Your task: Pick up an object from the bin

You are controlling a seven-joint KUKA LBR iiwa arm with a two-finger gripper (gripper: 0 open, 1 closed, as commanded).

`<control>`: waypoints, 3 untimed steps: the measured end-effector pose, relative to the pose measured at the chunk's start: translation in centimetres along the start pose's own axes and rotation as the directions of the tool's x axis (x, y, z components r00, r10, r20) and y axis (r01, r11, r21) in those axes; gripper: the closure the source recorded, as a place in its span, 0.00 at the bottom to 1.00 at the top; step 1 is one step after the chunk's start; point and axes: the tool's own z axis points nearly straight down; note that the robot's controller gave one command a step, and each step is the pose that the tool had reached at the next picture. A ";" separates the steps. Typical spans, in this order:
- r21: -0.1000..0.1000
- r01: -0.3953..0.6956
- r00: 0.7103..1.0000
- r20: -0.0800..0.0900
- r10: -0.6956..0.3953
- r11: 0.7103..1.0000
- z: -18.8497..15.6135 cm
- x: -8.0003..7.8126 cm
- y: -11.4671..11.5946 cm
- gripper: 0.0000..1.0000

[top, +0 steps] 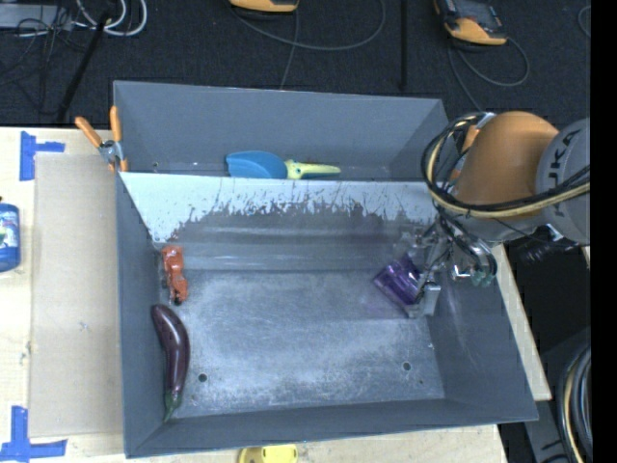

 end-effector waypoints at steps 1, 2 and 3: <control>-0.001 -0.044 0.999 -0.001 0.044 0.999 1.0 0.1 -1.7 0.00; -0.003 0.032 0.999 0.007 -0.032 0.999 3.7 0.3 -2.1 1.00; -0.003 0.032 0.999 0.007 -0.032 0.999 3.7 0.3 -2.1 1.00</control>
Offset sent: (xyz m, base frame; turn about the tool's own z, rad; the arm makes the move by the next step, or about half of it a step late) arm -0.0072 -0.0242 -0.0424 -0.0322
